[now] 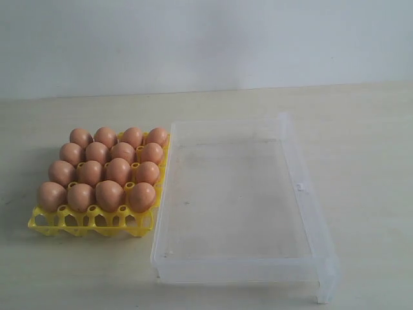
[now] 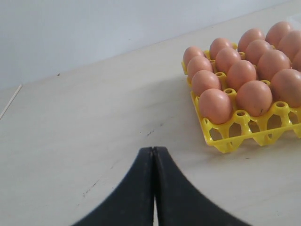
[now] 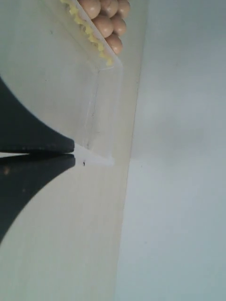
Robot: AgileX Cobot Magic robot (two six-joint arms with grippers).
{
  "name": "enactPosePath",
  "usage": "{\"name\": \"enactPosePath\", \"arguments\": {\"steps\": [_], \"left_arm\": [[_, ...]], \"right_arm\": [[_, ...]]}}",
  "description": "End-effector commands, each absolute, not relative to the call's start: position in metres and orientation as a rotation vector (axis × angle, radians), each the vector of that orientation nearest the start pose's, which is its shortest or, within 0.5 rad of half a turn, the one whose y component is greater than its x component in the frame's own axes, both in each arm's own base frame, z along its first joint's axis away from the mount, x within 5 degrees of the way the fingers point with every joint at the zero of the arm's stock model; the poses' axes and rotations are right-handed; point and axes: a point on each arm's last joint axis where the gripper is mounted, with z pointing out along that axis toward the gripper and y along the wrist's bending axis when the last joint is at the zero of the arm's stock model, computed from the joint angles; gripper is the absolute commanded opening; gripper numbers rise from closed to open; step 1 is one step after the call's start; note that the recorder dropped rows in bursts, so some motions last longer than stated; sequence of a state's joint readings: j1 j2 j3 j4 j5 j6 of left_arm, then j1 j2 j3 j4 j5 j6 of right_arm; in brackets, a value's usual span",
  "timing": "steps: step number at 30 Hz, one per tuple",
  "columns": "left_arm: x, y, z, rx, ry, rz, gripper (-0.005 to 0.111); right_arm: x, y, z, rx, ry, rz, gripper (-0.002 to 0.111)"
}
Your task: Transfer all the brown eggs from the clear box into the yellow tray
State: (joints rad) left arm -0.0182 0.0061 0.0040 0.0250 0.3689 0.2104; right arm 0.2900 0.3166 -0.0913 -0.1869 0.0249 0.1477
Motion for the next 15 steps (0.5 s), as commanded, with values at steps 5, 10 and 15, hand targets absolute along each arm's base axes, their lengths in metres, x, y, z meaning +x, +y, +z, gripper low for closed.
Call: {"name": "enactPosePath", "arguments": {"steps": [5,10,15], "left_arm": [[0.053,0.0,0.181,0.224,1.834,0.152,0.0],[0.053,0.0,0.181,0.224,1.834,0.152,0.0],[0.053,0.0,0.181,0.224,1.834,0.152,0.0]], "right_arm": [[0.06,0.01,0.212,-0.13,1.614,0.151,0.0],[0.056,0.008,0.204,-0.084,1.586,0.145,0.0],[0.056,0.006,0.202,-0.051,1.608,0.115,0.0]]}}
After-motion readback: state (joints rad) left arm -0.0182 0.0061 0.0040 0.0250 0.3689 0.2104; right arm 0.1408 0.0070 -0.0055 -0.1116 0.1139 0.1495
